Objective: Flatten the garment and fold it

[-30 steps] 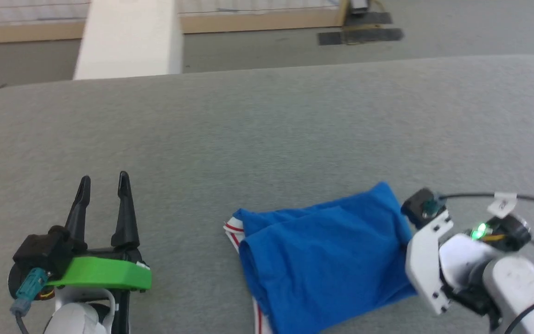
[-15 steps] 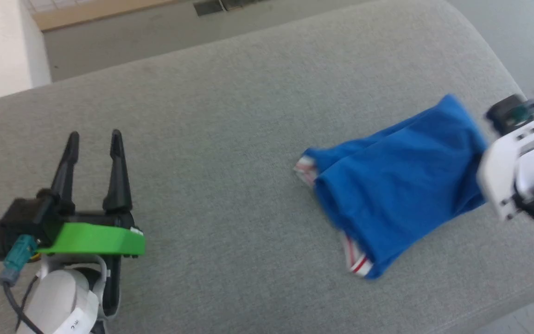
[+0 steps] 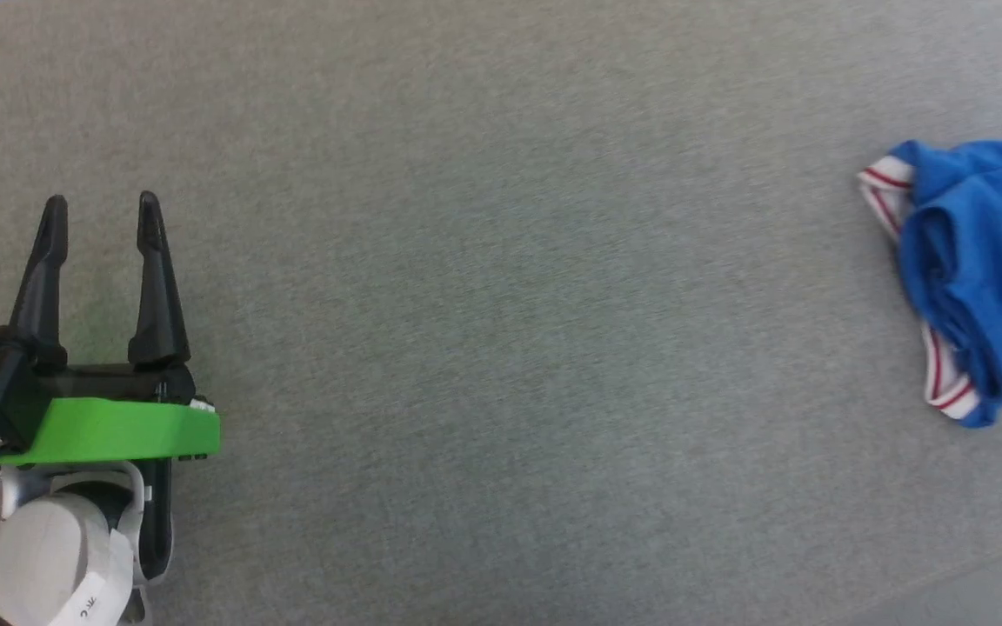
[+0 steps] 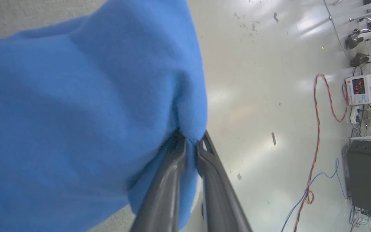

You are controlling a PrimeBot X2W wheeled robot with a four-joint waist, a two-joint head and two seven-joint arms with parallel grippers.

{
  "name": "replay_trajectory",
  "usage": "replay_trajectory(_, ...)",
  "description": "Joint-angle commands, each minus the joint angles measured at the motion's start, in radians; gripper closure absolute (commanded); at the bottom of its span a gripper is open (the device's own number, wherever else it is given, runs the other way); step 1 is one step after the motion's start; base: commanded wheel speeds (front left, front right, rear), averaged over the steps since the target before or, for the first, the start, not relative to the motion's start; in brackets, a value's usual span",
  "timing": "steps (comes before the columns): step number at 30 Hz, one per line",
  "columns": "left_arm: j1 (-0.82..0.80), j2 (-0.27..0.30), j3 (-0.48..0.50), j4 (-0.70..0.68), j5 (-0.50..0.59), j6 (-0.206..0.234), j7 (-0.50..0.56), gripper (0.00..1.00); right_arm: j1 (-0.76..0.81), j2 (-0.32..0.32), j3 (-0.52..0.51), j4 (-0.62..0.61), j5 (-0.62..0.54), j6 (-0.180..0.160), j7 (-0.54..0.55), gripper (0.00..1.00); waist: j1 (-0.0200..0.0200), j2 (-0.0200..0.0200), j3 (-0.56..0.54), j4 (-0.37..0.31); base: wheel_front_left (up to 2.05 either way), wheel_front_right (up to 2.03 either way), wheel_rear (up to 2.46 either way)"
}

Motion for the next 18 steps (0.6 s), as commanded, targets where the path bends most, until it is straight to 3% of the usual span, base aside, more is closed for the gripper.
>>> replay_trajectory(1,-0.004,0.009,0.005,-0.006,0.006,0.009,0.0,0.0,-0.023,0.013,-0.041,0.024,-0.031,-0.002,-0.004,0.15,-0.0002,-0.0001,0.062,0.058,0.0,0.0,0.0)
replay_trajectory(2,-0.004,0.009,0.005,-0.007,0.006,0.01,0.0,0.0,-0.028,0.018,-0.071,0.035,-0.054,-0.002,-0.011,0.0,-0.0002,-0.0001,0.064,0.06,0.0,0.0,0.0)
replay_trajectory(5,0.0,0.006,0.004,0.0,0.004,0.013,-0.008,0.0,-0.038,0.033,-0.172,0.068,-0.129,-0.002,-0.038,0.0,-0.0002,-0.0001,0.049,0.069,0.0,0.0,0.0)
replay_trajectory(9,0.008,-0.006,0.001,0.025,-0.007,0.011,-0.027,0.0,-0.059,0.057,-0.227,0.058,-0.154,-0.002,-0.106,0.0,-0.0002,-0.0001,0.001,0.079,0.0,0.0,0.0)
replay_trajectory(12,0.019,-0.021,-0.004,0.053,-0.02,0.007,-0.045,0.0,-0.085,0.079,-0.201,0.005,-0.121,-0.002,-0.183,0.0,-0.0002,-0.0001,-0.057,0.089,0.0,0.0,0.0)
replay_trajectory(18,0.048,-0.059,-0.009,0.118,-0.043,0.012,-0.075,0.0,-0.11,0.148,-0.062,-0.182,0.062,-0.002,-0.293,0.0,-0.0002,-0.0001,-0.202,0.129,0.0,0.0,0.0)
